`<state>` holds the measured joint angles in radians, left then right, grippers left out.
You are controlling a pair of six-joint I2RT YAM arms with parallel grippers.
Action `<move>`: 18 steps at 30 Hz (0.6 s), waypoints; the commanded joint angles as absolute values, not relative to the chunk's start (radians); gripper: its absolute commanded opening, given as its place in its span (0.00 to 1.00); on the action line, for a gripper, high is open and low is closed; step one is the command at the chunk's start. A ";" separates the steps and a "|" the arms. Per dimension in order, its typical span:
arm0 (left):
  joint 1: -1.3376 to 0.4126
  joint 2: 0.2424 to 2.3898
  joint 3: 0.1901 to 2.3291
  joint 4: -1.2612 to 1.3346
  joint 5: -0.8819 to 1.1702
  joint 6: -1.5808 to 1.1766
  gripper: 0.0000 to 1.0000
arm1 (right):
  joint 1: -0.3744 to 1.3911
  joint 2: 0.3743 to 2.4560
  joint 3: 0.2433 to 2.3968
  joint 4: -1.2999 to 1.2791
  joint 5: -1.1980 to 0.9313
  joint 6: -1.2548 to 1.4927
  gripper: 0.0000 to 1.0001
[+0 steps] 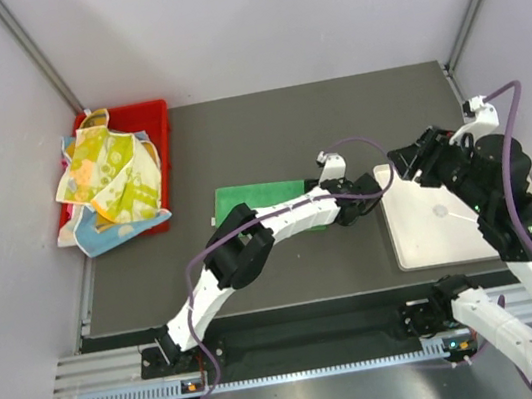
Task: Fold and stack the towels
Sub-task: Neatly place the folded towel into the bin
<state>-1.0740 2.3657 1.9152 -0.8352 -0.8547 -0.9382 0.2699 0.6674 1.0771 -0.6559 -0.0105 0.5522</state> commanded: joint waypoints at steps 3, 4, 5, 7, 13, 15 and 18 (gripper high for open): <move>-1.080 2.344 1.907 -0.757 -0.855 -0.900 0.63 | 0.258 0.658 1.127 -0.650 -0.018 0.532 0.57; -1.080 2.332 1.860 -0.730 -0.850 -0.894 0.64 | 0.258 0.657 1.129 -0.650 -0.018 0.531 0.57; -1.078 2.315 1.833 -0.692 -0.844 -0.873 0.64 | 0.258 0.658 1.127 -0.650 -0.018 0.531 0.57; -1.074 2.296 1.809 -0.647 -0.822 -0.856 0.65 | 0.258 0.661 1.126 -0.650 -0.023 0.531 0.57; -1.058 2.348 1.868 -0.736 -0.825 -0.873 0.63 | 0.258 0.658 1.118 -0.652 -0.025 0.528 0.57; -1.049 2.355 1.864 -0.752 -0.818 -0.893 0.61 | 0.258 0.658 1.121 -0.652 -0.026 0.526 0.57; -1.040 2.359 1.859 -0.802 -0.816 -0.936 0.57 | 0.258 0.664 1.126 -0.655 -0.032 0.523 0.57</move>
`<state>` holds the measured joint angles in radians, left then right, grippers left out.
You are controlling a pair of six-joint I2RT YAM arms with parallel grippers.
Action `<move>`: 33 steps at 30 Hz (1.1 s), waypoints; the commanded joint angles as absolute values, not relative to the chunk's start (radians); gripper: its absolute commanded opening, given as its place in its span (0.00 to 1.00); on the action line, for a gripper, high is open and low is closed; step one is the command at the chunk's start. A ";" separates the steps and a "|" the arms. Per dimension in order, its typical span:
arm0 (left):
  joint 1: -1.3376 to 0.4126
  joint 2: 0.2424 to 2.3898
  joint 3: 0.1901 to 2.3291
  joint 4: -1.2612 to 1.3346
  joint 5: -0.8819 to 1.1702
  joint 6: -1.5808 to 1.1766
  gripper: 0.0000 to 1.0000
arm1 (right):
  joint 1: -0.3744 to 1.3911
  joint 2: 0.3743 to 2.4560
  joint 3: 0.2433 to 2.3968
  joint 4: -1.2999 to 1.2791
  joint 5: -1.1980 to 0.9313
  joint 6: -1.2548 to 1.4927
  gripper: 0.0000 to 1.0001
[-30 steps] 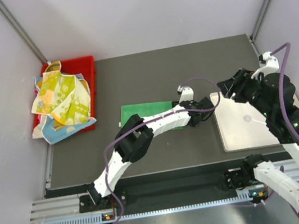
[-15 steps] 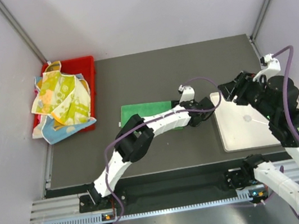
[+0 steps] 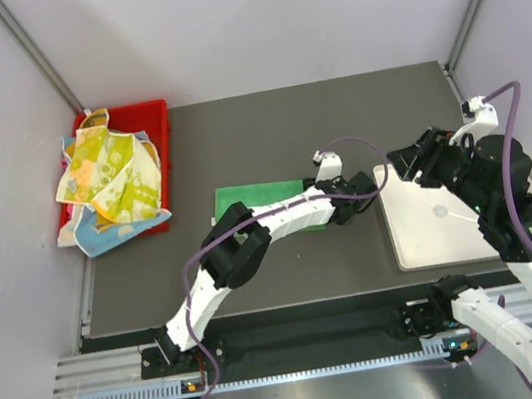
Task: Fold and stack the towels
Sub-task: Neatly place the folded towel into the bin
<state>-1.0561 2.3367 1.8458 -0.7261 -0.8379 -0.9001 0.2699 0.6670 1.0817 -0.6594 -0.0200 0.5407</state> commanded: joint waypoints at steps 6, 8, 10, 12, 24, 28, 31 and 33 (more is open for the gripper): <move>-1.026 2.350 1.789 -0.792 -0.779 -0.953 0.40 | 0.258 0.663 1.126 -0.655 -0.034 0.523 0.57; -1.022 2.347 1.778 -0.778 -0.756 -0.942 0.31 | 0.258 0.661 1.126 -0.657 -0.034 0.523 0.57; -1.020 2.344 1.776 -0.776 -0.743 -0.931 0.18 | 0.258 0.663 1.131 -0.657 -0.034 0.522 0.57; -1.020 2.332 1.769 -0.769 -0.701 -0.920 0.08 | 0.259 0.664 1.135 -0.660 -0.034 0.520 0.57; -1.040 2.086 1.600 -0.585 -0.305 -0.911 0.00 | 0.256 0.667 1.166 -0.676 -0.023 0.508 0.57; -1.078 2.053 1.617 -0.520 -0.239 -0.965 0.00 | 0.258 0.666 1.184 -0.689 -0.018 0.506 0.57; -1.101 2.059 1.654 -0.454 -0.192 -1.017 0.00 | 0.256 0.666 1.203 -0.701 -0.011 0.506 0.57; -1.117 2.078 1.705 -0.411 -0.189 -1.037 0.00 | 0.258 0.664 1.213 -0.710 -0.006 0.506 0.57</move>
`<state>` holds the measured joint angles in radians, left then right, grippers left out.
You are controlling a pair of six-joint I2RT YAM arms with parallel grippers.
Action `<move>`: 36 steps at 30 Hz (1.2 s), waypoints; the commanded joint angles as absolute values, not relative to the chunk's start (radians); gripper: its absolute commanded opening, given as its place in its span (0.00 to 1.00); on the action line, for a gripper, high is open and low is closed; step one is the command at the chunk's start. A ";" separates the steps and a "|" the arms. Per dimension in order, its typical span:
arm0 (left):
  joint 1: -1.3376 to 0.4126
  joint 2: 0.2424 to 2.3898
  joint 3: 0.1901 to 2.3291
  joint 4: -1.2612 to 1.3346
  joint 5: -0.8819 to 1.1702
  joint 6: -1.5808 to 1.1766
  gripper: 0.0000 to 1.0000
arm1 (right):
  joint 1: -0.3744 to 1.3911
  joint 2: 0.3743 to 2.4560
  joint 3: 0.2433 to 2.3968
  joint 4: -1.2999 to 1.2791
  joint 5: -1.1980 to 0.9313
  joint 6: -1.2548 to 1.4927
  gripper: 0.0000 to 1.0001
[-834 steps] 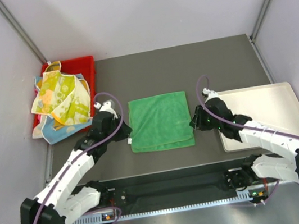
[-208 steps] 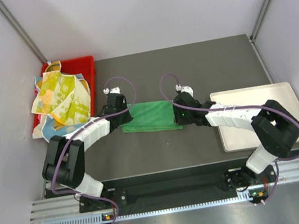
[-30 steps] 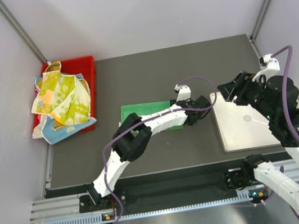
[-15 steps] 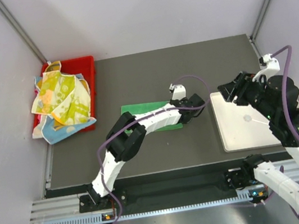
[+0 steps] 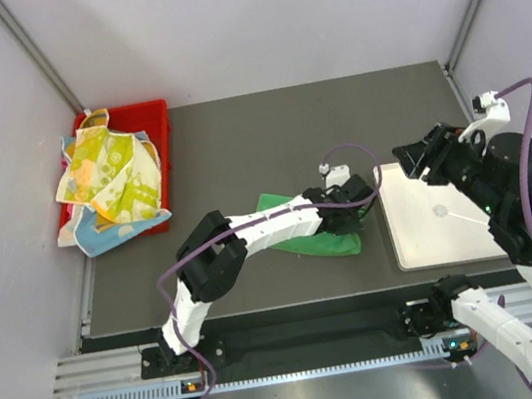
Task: Fold and stack the towels
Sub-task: Neatly place the folded towel into the bin
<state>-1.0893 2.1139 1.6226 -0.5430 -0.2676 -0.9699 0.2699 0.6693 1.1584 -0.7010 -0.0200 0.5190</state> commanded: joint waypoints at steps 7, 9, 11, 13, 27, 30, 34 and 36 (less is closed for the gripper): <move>-1.138 2.161 1.888 -0.361 -0.194 -1.088 0.00 | 0.258 0.661 1.235 -0.736 0.020 0.506 0.57; -1.138 2.190 1.936 -0.344 -0.173 -1.103 0.00 | 0.258 0.655 1.238 -0.739 0.028 0.508 0.57; -1.138 2.238 1.979 -0.328 -0.131 -1.121 0.00 | 0.258 0.646 1.244 -0.739 0.034 0.512 0.56; -1.140 2.278 2.060 -0.328 -0.114 -1.121 0.00 | 0.258 0.634 1.250 -0.741 0.038 0.515 0.57; -1.137 2.502 2.293 -0.092 0.121 -1.187 0.00 | 0.258 0.568 1.301 -0.750 0.072 0.477 0.57; -1.137 2.539 2.330 -0.037 0.162 -1.204 0.00 | 0.258 0.558 1.296 -0.753 0.075 0.469 0.57; -1.137 2.588 2.359 0.040 0.196 -1.233 0.00 | 0.258 0.549 1.295 -0.746 0.078 0.466 0.57; -1.137 2.605 2.393 0.049 0.199 -1.239 0.00 | 0.258 0.546 1.296 -0.745 0.081 0.462 0.57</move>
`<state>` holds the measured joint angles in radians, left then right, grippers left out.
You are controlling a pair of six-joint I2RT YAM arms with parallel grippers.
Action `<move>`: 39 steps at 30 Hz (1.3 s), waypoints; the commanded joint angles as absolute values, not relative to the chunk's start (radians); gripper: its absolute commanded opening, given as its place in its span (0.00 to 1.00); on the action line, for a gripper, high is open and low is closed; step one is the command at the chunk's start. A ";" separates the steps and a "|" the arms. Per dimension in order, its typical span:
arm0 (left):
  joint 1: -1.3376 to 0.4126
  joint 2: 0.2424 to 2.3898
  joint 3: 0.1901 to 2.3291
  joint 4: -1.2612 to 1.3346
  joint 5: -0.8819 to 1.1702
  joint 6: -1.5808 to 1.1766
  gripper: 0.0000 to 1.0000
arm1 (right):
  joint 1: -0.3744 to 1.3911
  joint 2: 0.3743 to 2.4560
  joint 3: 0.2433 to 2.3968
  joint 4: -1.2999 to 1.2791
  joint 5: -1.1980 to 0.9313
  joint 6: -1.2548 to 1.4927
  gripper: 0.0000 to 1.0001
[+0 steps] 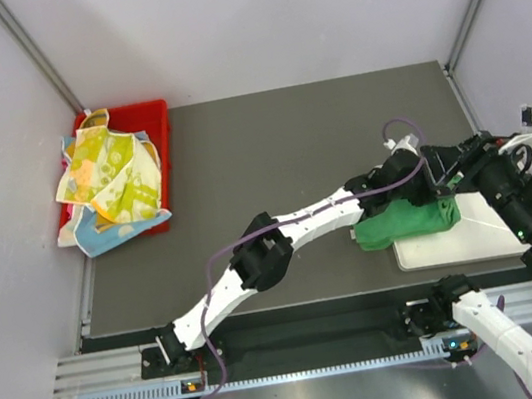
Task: Fold and stack the towels
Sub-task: Neatly place the folded towel into the bin
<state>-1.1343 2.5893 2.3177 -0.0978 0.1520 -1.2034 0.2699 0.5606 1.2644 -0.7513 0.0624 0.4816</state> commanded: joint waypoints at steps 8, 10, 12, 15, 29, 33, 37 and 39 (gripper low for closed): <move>-1.137 2.675 2.470 0.165 0.198 -1.285 0.00 | 0.259 0.538 1.322 -0.756 0.107 0.440 0.57; -1.138 2.697 2.494 0.176 0.199 -1.293 0.00 | 0.258 0.538 1.328 -0.759 0.109 0.437 0.58; -1.141 2.717 2.505 0.213 0.207 -1.302 0.00 | 0.258 0.534 1.330 -0.762 0.115 0.433 0.58; -1.147 2.741 2.526 0.241 0.203 -1.312 0.00 | 0.258 0.531 1.331 -0.761 0.123 0.431 0.58; -1.160 2.792 2.583 0.348 0.175 -1.309 0.00 | 0.258 0.531 1.319 -0.762 0.138 0.416 0.58; -1.161 2.806 2.586 0.393 0.167 -1.321 0.00 | 0.258 0.529 1.321 -0.761 0.141 0.411 0.58; -1.163 2.809 2.588 0.393 0.161 -1.322 0.00 | 0.258 0.531 1.321 -0.762 0.146 0.411 0.58; -1.163 2.813 2.588 0.397 0.158 -1.327 0.00 | 0.259 0.529 1.318 -0.759 0.146 0.413 0.58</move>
